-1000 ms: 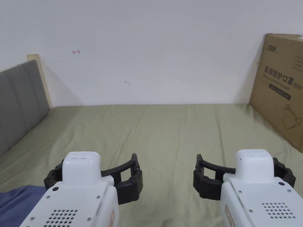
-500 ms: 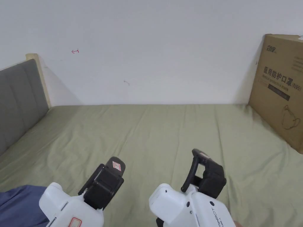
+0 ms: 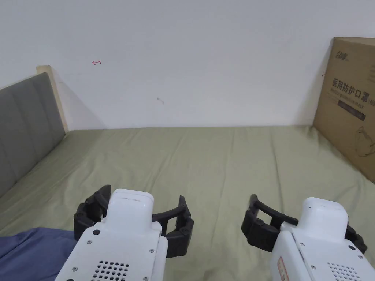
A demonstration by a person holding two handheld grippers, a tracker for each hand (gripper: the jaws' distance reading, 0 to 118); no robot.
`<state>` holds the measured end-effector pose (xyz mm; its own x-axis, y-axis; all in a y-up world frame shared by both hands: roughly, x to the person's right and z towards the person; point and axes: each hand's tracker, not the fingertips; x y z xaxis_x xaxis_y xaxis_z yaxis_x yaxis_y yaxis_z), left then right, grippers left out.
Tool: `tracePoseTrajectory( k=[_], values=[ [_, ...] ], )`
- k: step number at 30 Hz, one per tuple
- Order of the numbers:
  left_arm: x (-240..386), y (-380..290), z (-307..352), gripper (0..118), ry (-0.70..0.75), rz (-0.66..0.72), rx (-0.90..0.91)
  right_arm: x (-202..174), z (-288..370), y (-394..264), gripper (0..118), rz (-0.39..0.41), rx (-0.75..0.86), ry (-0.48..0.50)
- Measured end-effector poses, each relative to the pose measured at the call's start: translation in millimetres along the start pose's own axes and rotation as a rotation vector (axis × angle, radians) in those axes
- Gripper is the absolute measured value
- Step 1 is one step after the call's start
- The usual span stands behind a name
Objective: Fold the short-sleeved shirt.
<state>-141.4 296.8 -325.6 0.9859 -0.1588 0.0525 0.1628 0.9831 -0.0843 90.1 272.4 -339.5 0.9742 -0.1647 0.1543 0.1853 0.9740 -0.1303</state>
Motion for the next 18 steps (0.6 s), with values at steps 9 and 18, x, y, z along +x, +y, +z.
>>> tracePoseTrajectory(
  k=[9, 18],
  values=[
    [-16, 10, 3, 92, 0.002, 0.172, -0.004, -20, 14, 9, 115, 0.286, 0.088, -0.037],
    [-16, 6, 2, 0, -0.003, 0.2, -0.014, -23, 13, 11, 10, 0.24, 0.045, 0.035]
  ],
)
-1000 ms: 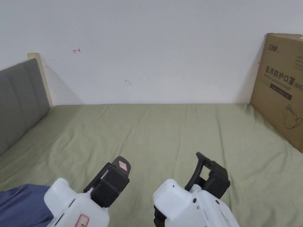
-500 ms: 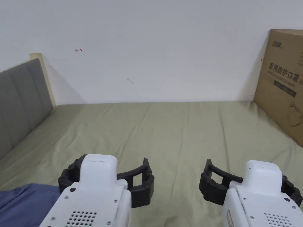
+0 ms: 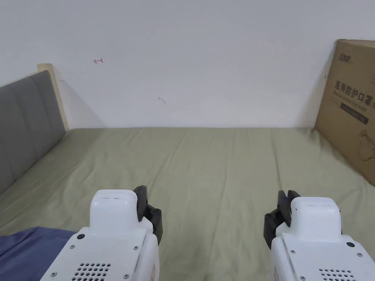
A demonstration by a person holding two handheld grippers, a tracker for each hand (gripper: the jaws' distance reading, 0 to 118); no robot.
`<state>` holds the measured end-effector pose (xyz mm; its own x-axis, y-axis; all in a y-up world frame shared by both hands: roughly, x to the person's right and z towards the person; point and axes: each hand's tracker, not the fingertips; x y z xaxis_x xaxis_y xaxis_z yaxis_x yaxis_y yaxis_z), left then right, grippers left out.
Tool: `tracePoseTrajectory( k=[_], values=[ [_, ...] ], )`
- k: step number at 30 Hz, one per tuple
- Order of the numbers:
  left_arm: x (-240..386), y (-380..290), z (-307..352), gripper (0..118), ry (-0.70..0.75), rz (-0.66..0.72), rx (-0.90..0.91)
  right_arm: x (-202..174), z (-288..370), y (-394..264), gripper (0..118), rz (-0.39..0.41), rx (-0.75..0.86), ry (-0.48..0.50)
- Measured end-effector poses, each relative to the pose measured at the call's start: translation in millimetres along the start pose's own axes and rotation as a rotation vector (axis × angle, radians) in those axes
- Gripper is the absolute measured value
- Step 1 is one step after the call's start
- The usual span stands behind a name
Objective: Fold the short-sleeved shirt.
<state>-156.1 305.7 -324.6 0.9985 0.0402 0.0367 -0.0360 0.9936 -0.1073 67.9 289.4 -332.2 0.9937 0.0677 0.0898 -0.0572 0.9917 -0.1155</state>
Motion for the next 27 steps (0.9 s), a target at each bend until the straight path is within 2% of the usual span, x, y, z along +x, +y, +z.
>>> tracePoseTrajectory(
  k=[1, 4, 8, 11, 14, 17, 20, 27],
  values=[
    [-1, -1, -2, 0, -0.006, 0.022, -0.001, -2, -1, -1, 1, 0.001, -0.001, -0.022],
    [-2, -2, -5, 0, -0.007, 0.015, -0.019, 1, -1, -1, 0, -0.016, -0.021, 0.002],
    [-5, -1, -6, 0, -0.002, 0.017, -0.018, -2, -2, -3, 0, 0.018, -0.021, -0.014],
    [-5, -1, -6, 0, 0.008, 0.007, -0.017, -2, -4, -1, 0, -0.019, -0.033, 0.006],
    [-9, -1, -5, 0, 0.014, -0.001, -0.023, -10, -6, 0, 0, -0.006, -0.042, 0.033],
    [-21, 3, 0, 0, 0.048, -0.004, -0.019, -23, -7, 2, 0, 0.018, -0.039, 0.085],
    [-44, 7, 10, 0, 0.139, -0.001, -0.004, -47, -10, 5, 0, 0.018, -0.044, 0.18],
    [-116, 12, 58, 0, 0.407, 0.0, -0.009, -124, -12, 5, 0, 0.032, -0.068, 0.422]
  ],
)
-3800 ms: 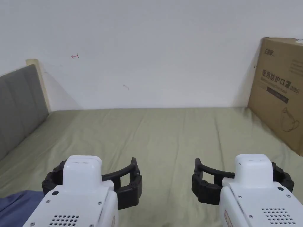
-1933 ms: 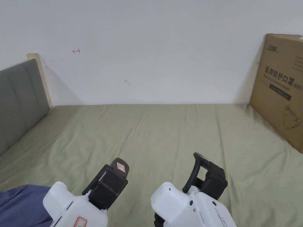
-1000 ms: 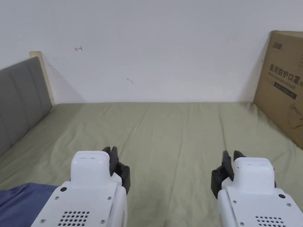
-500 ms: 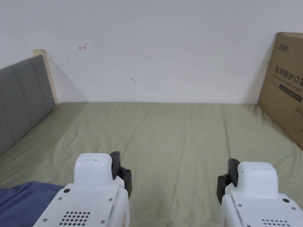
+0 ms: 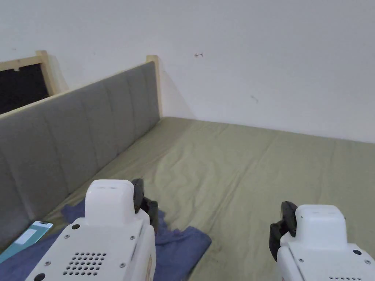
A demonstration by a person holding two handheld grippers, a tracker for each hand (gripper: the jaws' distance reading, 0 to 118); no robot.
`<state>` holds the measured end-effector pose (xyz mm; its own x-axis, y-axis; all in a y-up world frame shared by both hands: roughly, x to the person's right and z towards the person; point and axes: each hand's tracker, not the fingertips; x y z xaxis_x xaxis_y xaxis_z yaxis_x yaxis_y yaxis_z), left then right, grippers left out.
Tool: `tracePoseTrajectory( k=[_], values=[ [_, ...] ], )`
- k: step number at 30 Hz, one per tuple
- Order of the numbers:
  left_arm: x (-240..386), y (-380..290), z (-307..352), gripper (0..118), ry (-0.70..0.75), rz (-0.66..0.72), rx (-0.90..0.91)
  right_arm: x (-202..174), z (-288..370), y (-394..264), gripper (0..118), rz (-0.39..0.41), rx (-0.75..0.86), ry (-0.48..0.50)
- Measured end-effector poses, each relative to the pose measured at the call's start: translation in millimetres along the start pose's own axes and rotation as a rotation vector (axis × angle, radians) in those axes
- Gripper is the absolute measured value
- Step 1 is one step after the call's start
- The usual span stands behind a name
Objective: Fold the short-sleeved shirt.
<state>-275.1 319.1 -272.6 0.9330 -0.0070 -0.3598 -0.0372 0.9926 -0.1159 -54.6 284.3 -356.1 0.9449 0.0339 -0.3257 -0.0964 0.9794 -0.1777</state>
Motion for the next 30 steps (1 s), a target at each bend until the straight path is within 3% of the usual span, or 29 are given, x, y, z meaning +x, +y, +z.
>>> tracePoseTrajectory(
  k=[4, 11, 15, 16, 17, 18, 19, 23, 27, 30],
  values=[
    [-36, -7, 5, 0, 0.107, 0.0, -0.024, -37, -13, -1, 0, 0.017, -0.024, 0.107],
    [-61, -35, -24, 0, 0.154, 0.032, -0.129, -60, -27, -10, 0, 0.071, -0.071, 0.157],
    [-75, -81, -87, 1, 0.114, 0.068, -0.385, -55, -42, -18, 0, 0.059, -0.138, 0.145],
    [-79, -100, -106, 18, 0.109, 0.09, -0.45, -53, -47, -21, 0, 0.049, -0.154, 0.138],
    [-83, -116, -122, 49, 0.088, 0.13, -0.532, -51, -50, -23, 0, 0.042, -0.17, 0.134],
    [-89, -135, -139, 92, 0.078, 0.198, -0.596, -49, -53, -26, 0, 0.036, -0.184, 0.132],
    [-92, -152, -154, 106, 0.072, 0.262, -0.68, -47, -56, -28, 0, 0.034, -0.197, 0.128],
    [-97, -192, -190, 105, 0.059, 0.351, -0.822, -42, -70, -38, 0, 0.054, -0.249, 0.102],
    [-92, -220, -227, 105, 0.124, 0.258, -0.94, -38, -84, -46, 0, 0.034, -0.301, 0.104],
    [-70, -224, -231, 107, 0.149, 0.074, -0.931, -40, -91, -52, 0, 0.028, -0.327, 0.104]
  ],
)
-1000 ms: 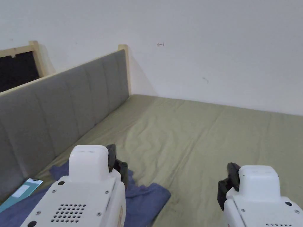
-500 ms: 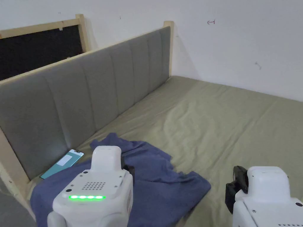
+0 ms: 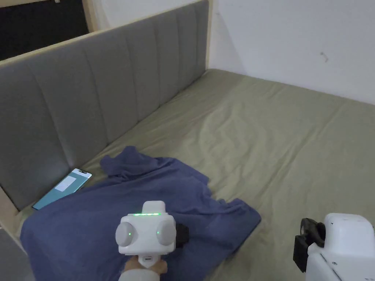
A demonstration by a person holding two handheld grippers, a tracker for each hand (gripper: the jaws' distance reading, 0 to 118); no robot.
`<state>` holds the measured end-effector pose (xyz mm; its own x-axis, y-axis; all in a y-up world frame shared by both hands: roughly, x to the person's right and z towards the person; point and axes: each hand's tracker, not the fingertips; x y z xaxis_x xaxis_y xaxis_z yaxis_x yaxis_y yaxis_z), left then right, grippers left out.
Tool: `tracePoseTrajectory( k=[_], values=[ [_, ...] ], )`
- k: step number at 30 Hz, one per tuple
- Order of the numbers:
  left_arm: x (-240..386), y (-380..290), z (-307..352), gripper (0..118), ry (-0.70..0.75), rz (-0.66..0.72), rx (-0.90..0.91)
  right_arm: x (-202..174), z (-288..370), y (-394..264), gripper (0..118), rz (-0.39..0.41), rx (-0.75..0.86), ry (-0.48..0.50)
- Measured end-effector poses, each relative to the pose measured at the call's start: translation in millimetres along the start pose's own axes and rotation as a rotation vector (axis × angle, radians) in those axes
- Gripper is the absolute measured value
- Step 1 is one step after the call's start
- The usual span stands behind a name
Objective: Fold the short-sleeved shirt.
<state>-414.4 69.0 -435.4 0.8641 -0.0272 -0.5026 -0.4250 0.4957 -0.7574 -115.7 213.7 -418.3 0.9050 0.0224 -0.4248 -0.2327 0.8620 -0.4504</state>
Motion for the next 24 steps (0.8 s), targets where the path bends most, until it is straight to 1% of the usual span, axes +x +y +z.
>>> tracePoseTrajectory(
  k=[1, 2, 3, 4, 5, 6, 7, 8, 9, 10, 14, 17, 19, 21, 24],
  values=[
    [0, 0, 3, 102, 0.004, -0.012, 0.008, -1, -2, -1, 0, -0.001, -0.01, 0.0],
    [-2, -1, 6, 94, -0.02, 0.031, 0.015, -1, -4, -2, 0, -0.002, -0.017, 0.001],
    [-6, -1, 10, 78, -0.031, 0.059, 0.04, -1, -5, -3, 0, -0.004, -0.025, 0.008],
    [-7, -1, 14, 64, -0.019, 0.059, 0.042, -1, -5, -5, 0, -0.006, -0.028, 0.012],
    [-9, 0, 14, 54, -0.012, 0.059, 0.042, -1, -6, -6, 0, -0.007, -0.034, 0.013],
    [-12, 2, 14, 40, -0.015, 0.059, 0.038, -2, -6, -7, 0, -0.008, -0.038, 0.014],
    [-13, 2, 15, 21, -0.015, 0.056, 0.037, -1, -6, -8, 0, -0.01, -0.04, 0.018],
    [-14, 3, 15, 7, 0.002, 0.057, 0.043, -1, -5, -8, 0, -0.013, -0.042, 0.018],
    [-19, 3, 17, 7, 0.008, 0.094, 0.035, 1, -4, -9, 0, -0.018, -0.044, 0.017],
    [-20, 4, 15, 7, -0.029, 0.121, 0.014, 2, -3, -9, 0, -0.024, -0.045, 0.016],
    [-20, 10, 29, 7, -0.033, 0.131, 0.012, 15, 3, -9, 0, -0.056, -0.042, -0.001],
    [-22, 14, 49, 7, -0.163, 0.251, 0.017, 33, 10, -7, 0, -0.07, -0.029, -0.041],
    [-14, 18, 66, 7, -0.221, 0.253, 0.052, 50, 17, -6, 0, -0.09, -0.011, -0.089],
    [3, 24, 81, 7, -0.23, 0.224, 0.073, 68, 24, -5, 0, -0.126, -0.006, -0.132],
    [38, 34, 98, 7, -0.403, 0.261, 0.081, 99, 39, -6, 0, -0.204, 0.01, -0.193]
  ],
)
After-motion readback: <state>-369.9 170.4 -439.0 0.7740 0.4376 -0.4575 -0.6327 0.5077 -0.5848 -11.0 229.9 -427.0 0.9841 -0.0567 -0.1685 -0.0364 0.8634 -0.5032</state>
